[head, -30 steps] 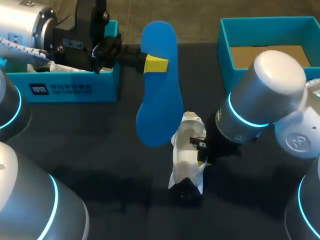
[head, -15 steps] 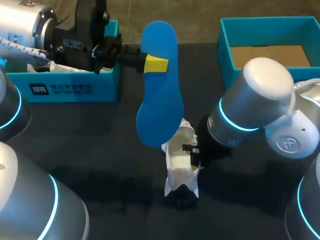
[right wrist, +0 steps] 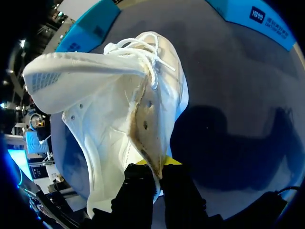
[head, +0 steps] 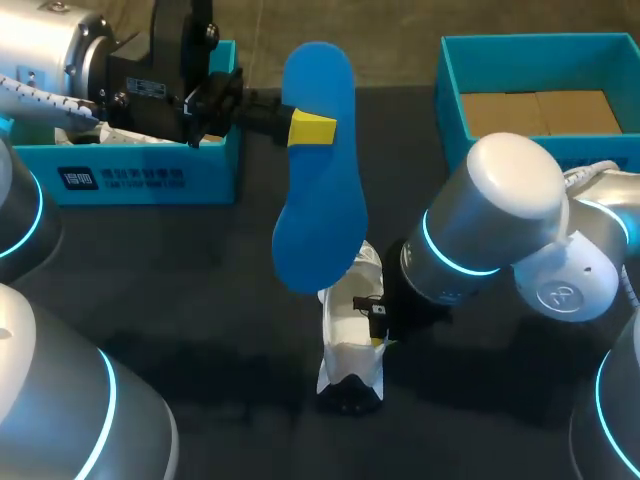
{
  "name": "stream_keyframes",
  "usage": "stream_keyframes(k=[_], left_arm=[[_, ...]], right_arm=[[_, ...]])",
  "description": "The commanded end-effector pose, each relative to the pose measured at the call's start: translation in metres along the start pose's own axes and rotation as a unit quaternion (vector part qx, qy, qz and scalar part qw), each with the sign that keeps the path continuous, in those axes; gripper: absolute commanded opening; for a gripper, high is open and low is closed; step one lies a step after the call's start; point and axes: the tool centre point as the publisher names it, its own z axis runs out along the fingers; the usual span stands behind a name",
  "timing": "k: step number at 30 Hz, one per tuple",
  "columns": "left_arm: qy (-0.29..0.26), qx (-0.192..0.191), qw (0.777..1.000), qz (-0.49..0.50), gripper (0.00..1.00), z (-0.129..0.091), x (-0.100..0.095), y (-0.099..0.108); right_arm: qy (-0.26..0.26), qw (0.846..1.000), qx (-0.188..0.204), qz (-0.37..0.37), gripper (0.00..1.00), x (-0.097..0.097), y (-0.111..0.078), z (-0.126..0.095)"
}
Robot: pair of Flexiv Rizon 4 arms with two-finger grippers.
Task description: Take the shoe out of the shoebox, open the shoe tongue, remove and reinsert the insole, then place the shoe into the shoebox
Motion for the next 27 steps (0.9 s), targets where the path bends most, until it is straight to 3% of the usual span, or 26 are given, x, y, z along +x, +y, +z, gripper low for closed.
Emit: stream_keyframes(k=[1, 7, 9, 10, 11, 19, 24, 27], left_arm=[[0.0, 0.0, 1.0, 0.0, 0.0, 0.001, 0.0, 0.001], [0.0, 0.0, 1.0, 0.0, 0.0, 0.001, 0.0, 0.001], [0.0, 0.0, 1.0, 0.0, 0.0, 0.001, 0.0, 0.001], [0.0, 0.0, 1.0, 0.0, 0.0, 0.001, 0.0, 0.001], [0.0, 0.0, 1.0, 0.0, 0.0, 0.001, 0.0, 0.001], [0.0, 0.0, 1.0, 0.0, 0.0, 0.001, 0.0, 0.001], [0.0, 0.0, 1.0, 0.0, 0.0, 0.001, 0.0, 0.001], [0.0, 0.0, 1.0, 0.0, 0.0, 0.001, 0.0, 0.001]], right_arm=[[0.006, 1.0, -0.004, -0.001, 0.0, -0.001, -0.003, 0.008], [0.006, 1.0, 0.003, 0.0, 0.0, -0.002, -0.001, 0.013], [0.005, 1.0, 0.003, 0.0, 0.39, -0.002, -0.001, 0.014], [0.006, 1.0, 0.003, -0.001, 0.77, -0.002, -0.001, 0.014], [0.007, 1.0, 0.003, -0.001, 1.0, -0.001, 0.0, 0.012], [0.044, 0.999, 0.004, -0.002, 1.0, -0.002, 0.007, -0.013], [0.098, 0.995, 0.016, 0.0, 1.0, -0.007, 0.014, -0.042], [0.16, 0.987, 0.028, -0.003, 1.0, -0.014, 0.018, -0.058]])
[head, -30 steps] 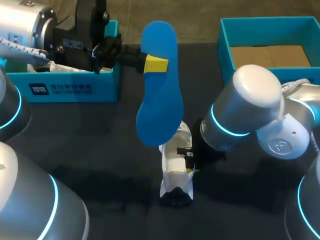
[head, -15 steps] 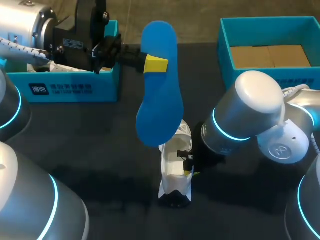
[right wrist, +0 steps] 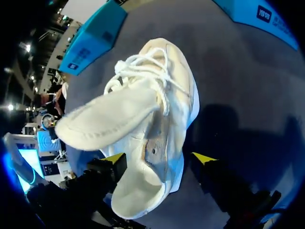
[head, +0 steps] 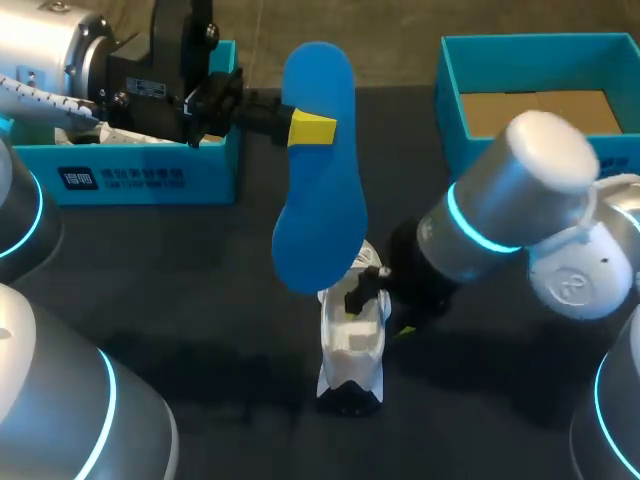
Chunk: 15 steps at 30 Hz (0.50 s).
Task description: Take the shoe out of the shoebox, open the shoe tongue, remove and reinsert the insole, then place the shoe into the shoebox
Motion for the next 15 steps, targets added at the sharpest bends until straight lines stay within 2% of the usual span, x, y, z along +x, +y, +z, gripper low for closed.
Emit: stream_keyframes(k=[1, 9, 15], left_arm=[[-0.001, 0.0, 1.0, 0.0, 0.0, 0.001, 0.0, 0.001], [-0.001, 0.0, 1.0, 0.0, 0.0, 0.001, 0.0, 0.001], [-0.001, 0.0, 1.0, 0.0, 0.0, 0.001, 0.0, 0.001]], right_arm=[[0.101, 0.995, 0.018, -0.008, 1.0, -0.024, 0.0, -0.04], [0.199, 0.98, 0.031, -0.009, 1.0, -0.029, 0.012, -0.078], [0.219, 0.975, 0.023, 0.007, 1.0, -0.025, 0.017, -0.097]])
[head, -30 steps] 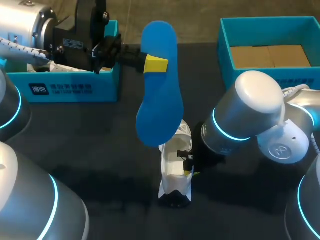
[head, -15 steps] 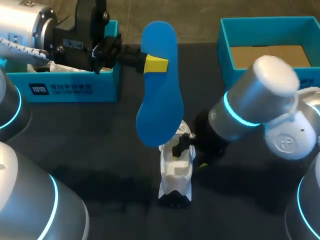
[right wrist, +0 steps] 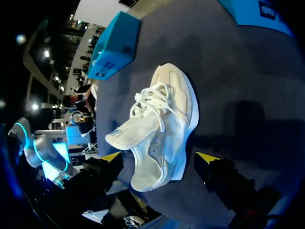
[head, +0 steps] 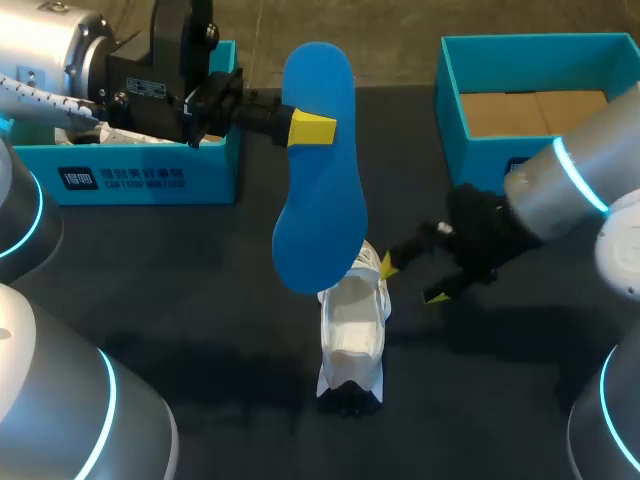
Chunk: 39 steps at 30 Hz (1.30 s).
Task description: Take the shoe out of the shoebox, open the shoe tongue, remove and reinsert the insole, then place the shoe into the shoebox
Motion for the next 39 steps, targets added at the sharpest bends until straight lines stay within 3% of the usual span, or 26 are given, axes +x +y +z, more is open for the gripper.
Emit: stream_keyframes(k=[1, 3, 16, 20, 24, 39], left_arm=[[-0.001, 0.0, 1.0, 0.0, 0.0, 0.001, 0.0, 0.001], [-0.001, 0.0, 1.0, 0.0, 0.0, 0.001, 0.0, 0.001], [-0.001, 0.0, 1.0, 0.0, 0.0, 0.001, 0.0, 0.001], [-0.001, 0.0, 1.0, 0.0, 0.0, 0.001, 0.0, 0.001], [-0.001, 0.0, 1.0, 0.0, 0.0, 0.001, 0.0, 0.001], [-0.001, 0.0, 1.0, 0.0, 0.0, 0.001, 0.0, 0.001]], right_arm=[[0.071, 0.997, -0.001, 0.01, 1.0, 0.0, -0.009, -0.031], [0.079, 0.996, -0.006, 0.039, 1.0, 0.001, -0.008, -0.036], [0.079, 0.996, -0.006, 0.039, 1.0, 0.001, -0.008, -0.036], [0.163, 0.985, 0.003, 0.052, 1.0, 0.015, -0.004, -0.053], [0.215, 0.975, -0.01, 0.057, 1.0, 0.027, -0.002, -0.072], [0.274, 0.96, -0.011, 0.052, 1.0, 0.046, -0.001, -0.091]])
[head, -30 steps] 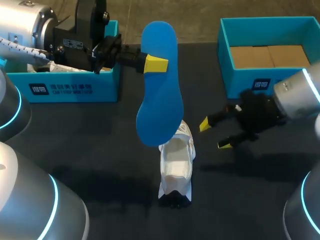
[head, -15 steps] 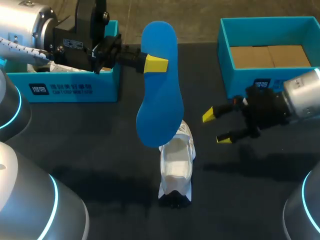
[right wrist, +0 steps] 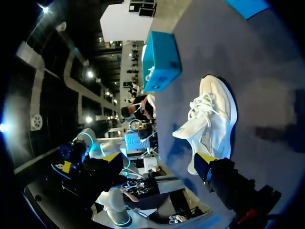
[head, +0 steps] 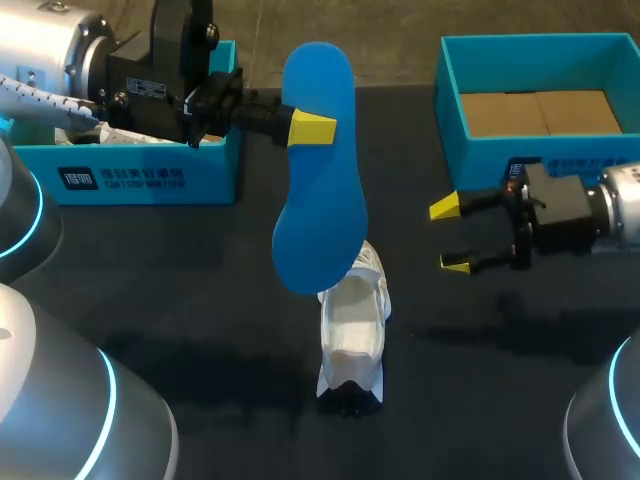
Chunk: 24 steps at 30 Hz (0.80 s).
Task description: Take the shoe out of the shoebox, open the shoe tongue, remove and reinsert the insole, then place the shoe into the shoebox
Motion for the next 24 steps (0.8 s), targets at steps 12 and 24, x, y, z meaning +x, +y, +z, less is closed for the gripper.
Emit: stream_keyframes(k=[12, 24], left_arm=[[-0.025, -0.008, 0.998, 0.06, 0.0, -0.008, -0.017, 0.002], [-0.087, -0.063, 0.964, 0.242, 0.0, -0.019, -0.044, -0.003]], right_arm=[[0.015, 1.0, -0.001, 0.013, 1.0, 0.004, -0.002, -0.001], [0.015, 1.0, -0.001, 0.013, 1.0, 0.004, -0.002, -0.001]])
